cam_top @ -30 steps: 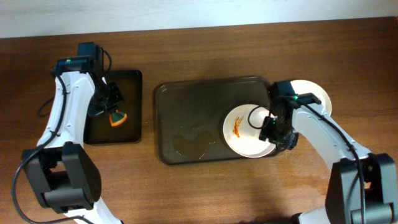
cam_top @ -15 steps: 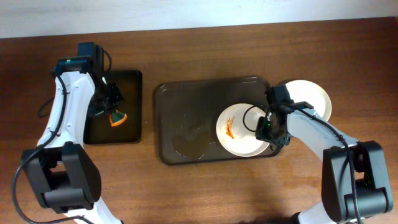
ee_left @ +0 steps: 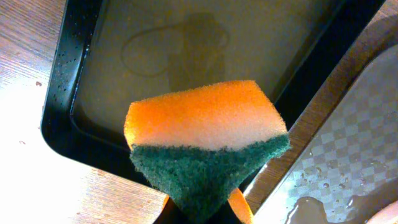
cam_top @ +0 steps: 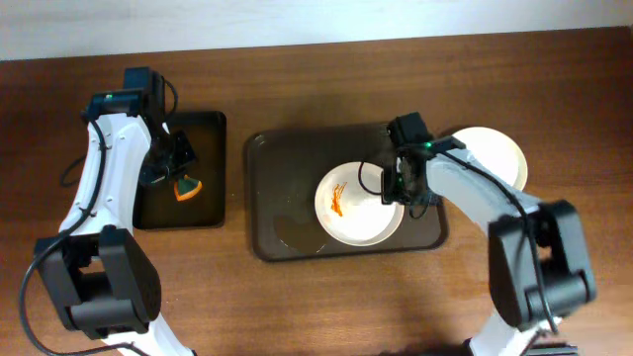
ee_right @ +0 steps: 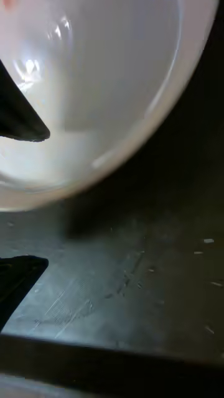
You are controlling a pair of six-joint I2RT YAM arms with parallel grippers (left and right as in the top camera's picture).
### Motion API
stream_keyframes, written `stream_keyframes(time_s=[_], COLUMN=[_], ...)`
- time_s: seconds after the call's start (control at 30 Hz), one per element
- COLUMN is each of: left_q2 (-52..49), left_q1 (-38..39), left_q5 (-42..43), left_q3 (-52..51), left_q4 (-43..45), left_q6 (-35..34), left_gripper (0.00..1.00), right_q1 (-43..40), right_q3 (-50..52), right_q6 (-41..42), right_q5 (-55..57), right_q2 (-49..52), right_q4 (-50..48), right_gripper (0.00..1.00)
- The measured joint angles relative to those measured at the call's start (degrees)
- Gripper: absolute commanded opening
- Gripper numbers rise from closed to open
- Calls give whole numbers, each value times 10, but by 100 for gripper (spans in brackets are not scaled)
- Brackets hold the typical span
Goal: Clean dirty plates on tray and stack at the side
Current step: 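Grasp the last plate rim with the right gripper and pull it center, then scrub the last plate with the sponge in the left gripper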
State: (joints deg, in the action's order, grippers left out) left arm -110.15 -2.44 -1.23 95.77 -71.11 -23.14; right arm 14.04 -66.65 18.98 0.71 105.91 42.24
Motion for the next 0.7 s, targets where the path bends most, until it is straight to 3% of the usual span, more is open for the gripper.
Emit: stream_keyframes(time_s=[0.03, 0.07, 0.1, 0.17, 0.23, 0.33, 0.5, 0.7], left_q2=[0, 0, 0, 0, 0, 0, 0, 0], left_q1=[0, 0, 0, 0, 0, 1, 25, 142], left_q5=[0, 0, 0, 0, 7, 26, 54, 110], left_q3=[0, 0, 0, 0, 0, 0, 0, 0], left_q4=[0, 0, 0, 0, 0, 4, 11, 64], left_q6=[0, 0, 0, 0, 2, 13, 54, 145], left_gripper=[0, 0, 0, 0, 0, 0, 0, 0], right_q1=[-2, -4, -5, -5, -6, -7, -5, -5], right_q3=[0, -6, -9, -11, -10, -10, -9, -6], right_q6=[-2, -10, -13, -32, -57, -60, -57, -57], right_q5=[0, 2, 2, -19, -61, -112, -165, -184], right_q2=[22, 26, 29, 31, 32, 35, 38, 39], right_q4=[-3, -5, -5, -5, -1, 4, 5, -3], right_gripper=[58, 42, 38, 21, 19, 4, 4, 4])
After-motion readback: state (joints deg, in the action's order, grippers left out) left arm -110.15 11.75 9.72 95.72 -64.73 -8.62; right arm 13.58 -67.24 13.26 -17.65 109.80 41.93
